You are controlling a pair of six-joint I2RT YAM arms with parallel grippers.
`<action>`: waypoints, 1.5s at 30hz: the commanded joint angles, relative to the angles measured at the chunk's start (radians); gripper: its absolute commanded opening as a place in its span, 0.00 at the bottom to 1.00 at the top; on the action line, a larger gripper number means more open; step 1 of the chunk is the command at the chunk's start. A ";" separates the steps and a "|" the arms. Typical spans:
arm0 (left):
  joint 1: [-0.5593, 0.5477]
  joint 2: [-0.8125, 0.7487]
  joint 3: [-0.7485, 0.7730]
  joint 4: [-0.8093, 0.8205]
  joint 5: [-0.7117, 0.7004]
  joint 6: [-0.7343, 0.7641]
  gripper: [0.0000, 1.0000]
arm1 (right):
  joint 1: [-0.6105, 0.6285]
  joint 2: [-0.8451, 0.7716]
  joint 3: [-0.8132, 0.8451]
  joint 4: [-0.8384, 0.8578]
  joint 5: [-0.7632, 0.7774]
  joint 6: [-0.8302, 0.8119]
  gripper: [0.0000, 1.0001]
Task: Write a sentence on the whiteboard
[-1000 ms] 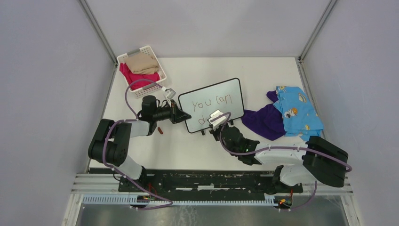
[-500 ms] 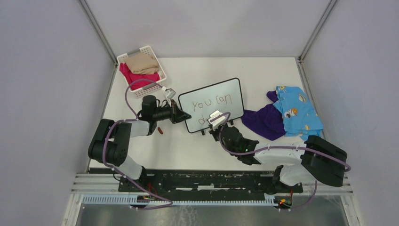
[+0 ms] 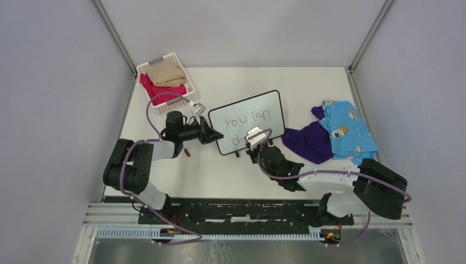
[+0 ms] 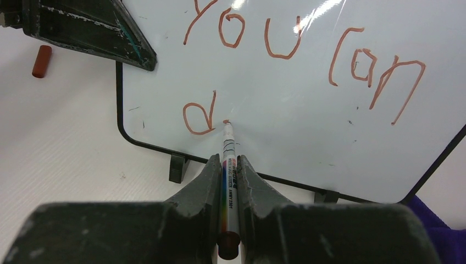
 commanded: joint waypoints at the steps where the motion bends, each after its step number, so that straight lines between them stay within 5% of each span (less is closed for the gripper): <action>1: -0.014 0.019 -0.003 -0.079 -0.069 0.090 0.02 | -0.034 -0.015 -0.009 -0.021 0.048 0.000 0.00; 27: -0.017 0.025 0.001 -0.087 -0.068 0.093 0.02 | -0.042 -0.019 0.005 -0.023 -0.090 0.008 0.00; 45: -0.020 0.022 0.004 -0.097 -0.071 0.100 0.02 | -0.042 0.006 0.062 -0.018 -0.045 0.006 0.00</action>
